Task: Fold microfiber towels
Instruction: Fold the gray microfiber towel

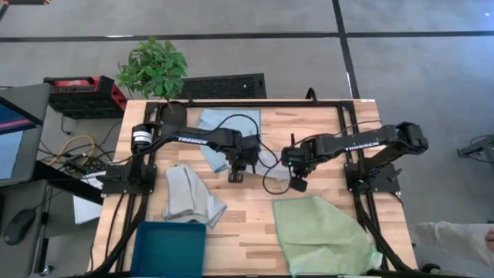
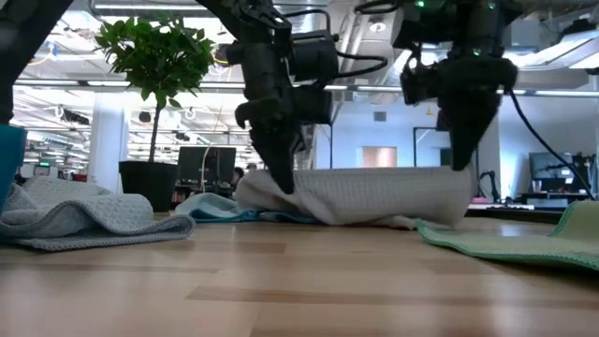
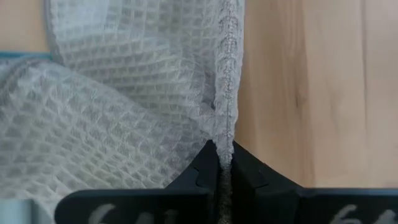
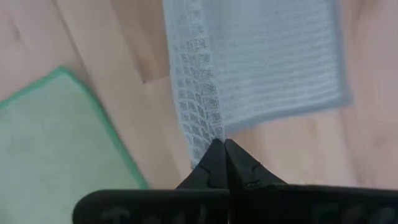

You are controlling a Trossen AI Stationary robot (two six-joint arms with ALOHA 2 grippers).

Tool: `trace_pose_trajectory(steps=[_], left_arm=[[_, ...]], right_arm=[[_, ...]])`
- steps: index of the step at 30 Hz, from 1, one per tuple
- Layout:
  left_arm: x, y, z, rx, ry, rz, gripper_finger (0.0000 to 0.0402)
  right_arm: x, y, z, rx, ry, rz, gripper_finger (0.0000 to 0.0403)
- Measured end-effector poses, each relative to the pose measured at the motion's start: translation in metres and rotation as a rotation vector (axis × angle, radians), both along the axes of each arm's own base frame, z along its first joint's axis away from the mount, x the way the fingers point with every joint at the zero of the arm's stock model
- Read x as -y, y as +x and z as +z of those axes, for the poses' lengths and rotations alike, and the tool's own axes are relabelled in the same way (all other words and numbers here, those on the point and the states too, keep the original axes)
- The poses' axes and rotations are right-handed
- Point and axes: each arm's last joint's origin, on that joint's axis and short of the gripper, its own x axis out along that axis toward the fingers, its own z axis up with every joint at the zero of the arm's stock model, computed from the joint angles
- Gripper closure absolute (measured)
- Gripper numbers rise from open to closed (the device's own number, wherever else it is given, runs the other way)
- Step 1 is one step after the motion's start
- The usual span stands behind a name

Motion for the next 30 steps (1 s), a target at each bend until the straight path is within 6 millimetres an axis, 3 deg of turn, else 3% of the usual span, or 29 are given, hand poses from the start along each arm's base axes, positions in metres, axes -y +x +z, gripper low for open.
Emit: trace_pose_trajectory(steps=[11, 23, 30], left_arm=[[0.005, -0.002, -0.005, -0.015, -0.012, 0.037, 0.0386], [0.004, -0.005, -0.006, -0.052, -0.007, 0.097, 0.0324], [0.005, -0.01, -0.007, -0.105, -0.021, 0.116, 0.0268]], right_arm=[[-0.012, 0.004, -0.003, 0.032, 0.017, 0.02, 0.0388], [-0.013, 0.002, -0.004, 0.014, 0.053, 0.027, 0.0326], [-0.013, 0.003, -0.004, 0.014, 0.061, -0.022, 0.0263]])
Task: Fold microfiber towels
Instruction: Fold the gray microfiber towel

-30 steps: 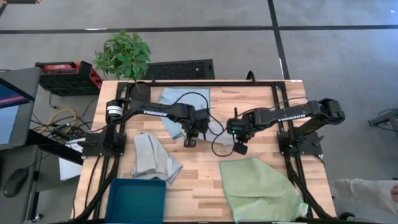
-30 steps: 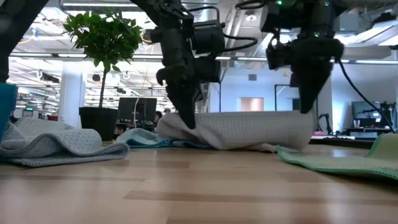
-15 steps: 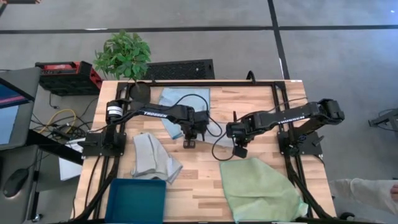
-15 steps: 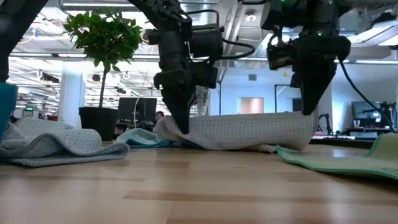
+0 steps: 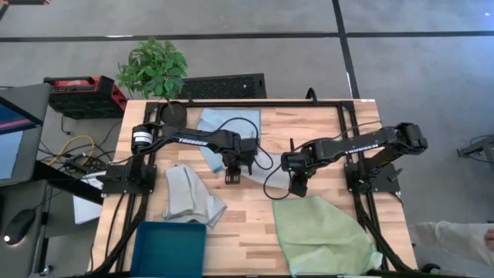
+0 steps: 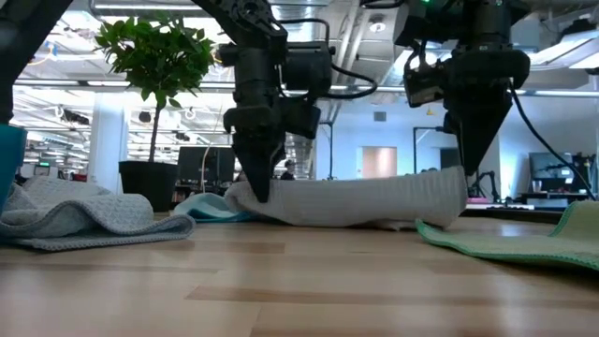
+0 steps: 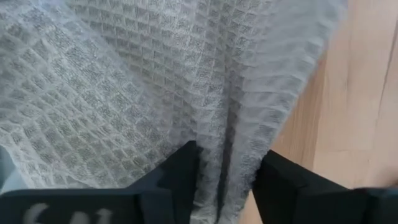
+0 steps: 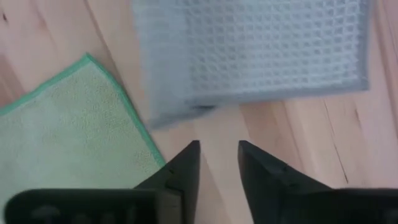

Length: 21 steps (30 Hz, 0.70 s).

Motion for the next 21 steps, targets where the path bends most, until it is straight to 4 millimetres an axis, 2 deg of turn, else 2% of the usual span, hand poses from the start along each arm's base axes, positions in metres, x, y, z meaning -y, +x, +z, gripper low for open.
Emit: trace_pose_trajectory(steps=[5, 9, 17, 21], left_arm=[[0.002, -0.003, 0.0, -0.028, -0.026, -0.026, 0.0253], [0.002, 0.0, 0.004, -0.004, -0.055, -0.038, 0.0253], [0.007, 0.002, 0.027, -0.026, -0.08, -0.117, 0.0254], [0.007, 0.002, 0.04, -0.062, -0.091, -0.081, 0.0254]], right_arm=[[0.0, -0.002, 0.0, -0.021, 0.012, -0.013, 0.0219], [-0.003, -0.002, 0.0, -0.023, 0.091, -0.003, 0.0198], [-0.003, -0.002, 0.0, -0.024, 0.101, -0.002, 0.0191], [-0.003, -0.002, 0.0, -0.023, 0.099, -0.002, 0.0194]])
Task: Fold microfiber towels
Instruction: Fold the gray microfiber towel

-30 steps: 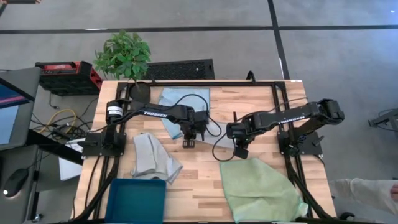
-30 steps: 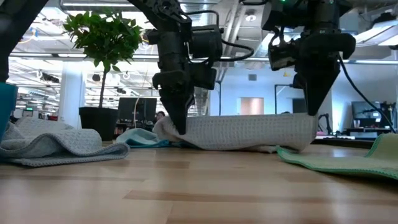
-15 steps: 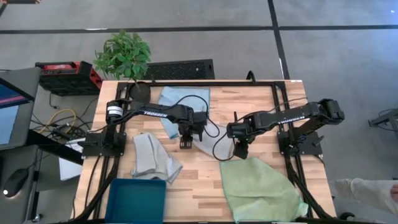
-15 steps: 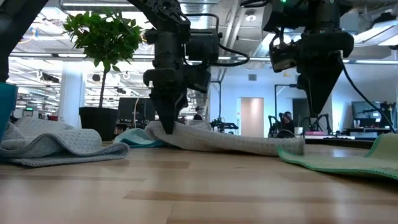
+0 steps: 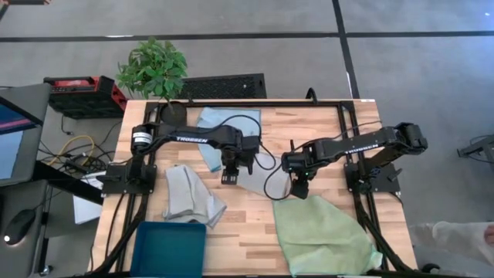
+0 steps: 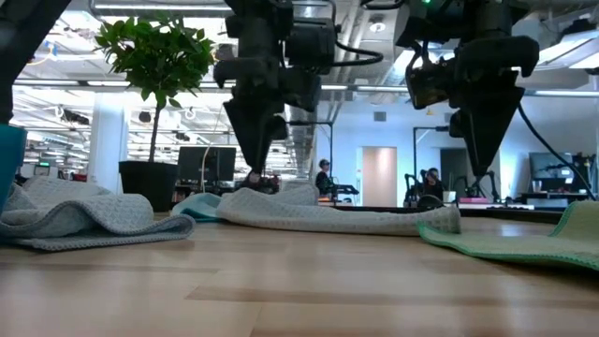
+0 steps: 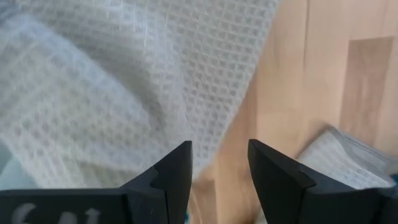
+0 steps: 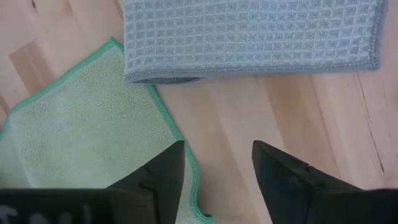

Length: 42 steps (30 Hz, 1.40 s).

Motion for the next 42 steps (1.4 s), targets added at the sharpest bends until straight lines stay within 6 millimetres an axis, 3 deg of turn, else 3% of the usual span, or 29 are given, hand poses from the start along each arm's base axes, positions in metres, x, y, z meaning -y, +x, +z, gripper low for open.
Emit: trace_pose_trajectory(steps=[5, 12, 15, 19, 27, 35, 42], left_arm=[[-0.017, -0.008, 0.012, -0.015, -0.01, 0.157, 0.0254], [-0.067, -0.028, 0.026, 0.004, -0.056, 0.319, 0.0254], [-0.088, -0.037, 0.019, 0.009, -0.163, 0.393, 0.0254], [-0.105, -0.052, 0.002, -0.061, -0.168, 0.513, 0.0254], [-0.102, -0.062, -0.021, -0.134, -0.18, 0.614, 0.0254], [-0.102, -0.06, -0.036, -0.067, -0.22, 0.625, 0.0254], [-0.099, -0.068, -0.051, -0.113, -0.197, 0.663, 0.0254]], right_arm=[[0.0, 0.0, 0.001, -0.004, 0.004, -0.039, 0.0195], [0.001, -0.006, 0.015, 0.062, -0.018, -0.086, 0.0197], [0.002, -0.009, 0.023, 0.102, -0.032, -0.108, 0.0197], [0.003, -0.013, 0.033, 0.158, -0.038, -0.137, 0.0197], [0.003, -0.013, 0.045, 0.269, -0.03, -0.142, 0.0198], [0.003, -0.011, 0.046, 0.299, -0.033, -0.144, 0.0198], [0.003, -0.011, 0.046, 0.299, -0.033, -0.144, 0.0198]])
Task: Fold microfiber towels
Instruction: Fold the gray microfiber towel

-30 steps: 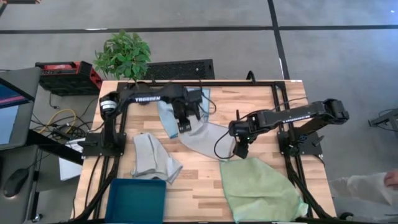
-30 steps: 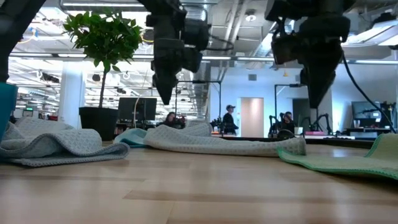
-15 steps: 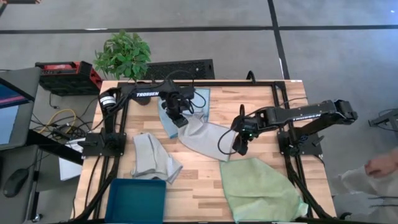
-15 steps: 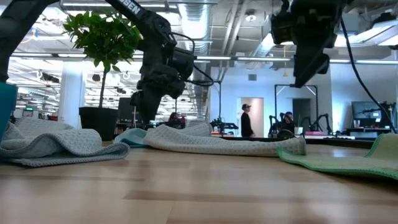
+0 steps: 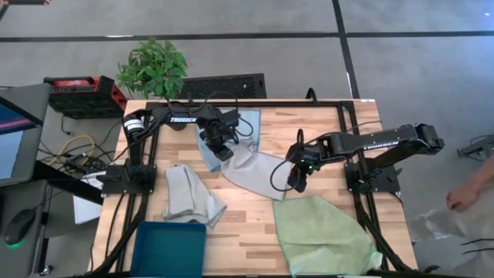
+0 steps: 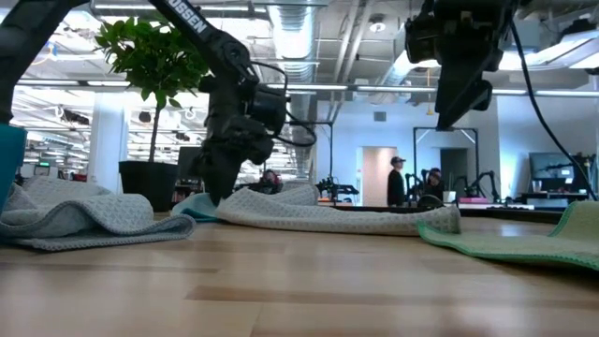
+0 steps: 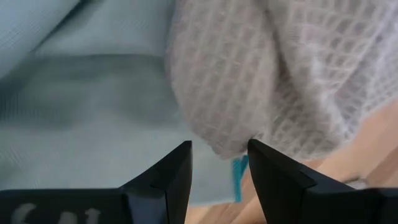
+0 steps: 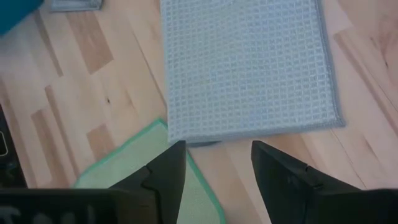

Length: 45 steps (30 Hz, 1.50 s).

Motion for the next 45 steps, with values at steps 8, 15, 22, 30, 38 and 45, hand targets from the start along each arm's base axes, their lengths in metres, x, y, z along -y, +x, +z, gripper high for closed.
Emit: trace_pose_trajectory(steps=[8, 15, 22, 30, 38, 45], left_arm=[[-0.001, 0.005, -0.004, 0.084, -0.008, 0.006, 0.0254], [-0.002, 0.005, -0.004, 0.078, 0.042, -0.028, 0.0255], [-0.003, 0.006, 0.001, 0.084, 0.122, -0.054, 0.035], [-0.003, -0.005, 0.041, 0.112, 0.321, -0.026, 0.0398], [0.013, -0.022, 0.084, 0.079, 0.577, 0.081, 0.04], [0.038, -0.01, 0.089, 0.147, 0.624, -0.036, 0.0401]], right_arm=[[0.0, 0.0, 0.0, 0.001, 0.0, 0.001, 0.0198], [0.0, 0.0, 0.0, 0.001, 0.0, 0.001, 0.0198], [0.0, 0.0, 0.0, 0.0, 0.0, 0.001, 0.0198], [0.001, 0.0, 0.0, -0.002, -0.03, -0.013, 0.0198], [0.002, 0.0, 0.0, 0.0, -0.068, -0.033, 0.0198], [0.002, 0.0, 0.0, 0.0, -0.069, -0.031, 0.0198]])
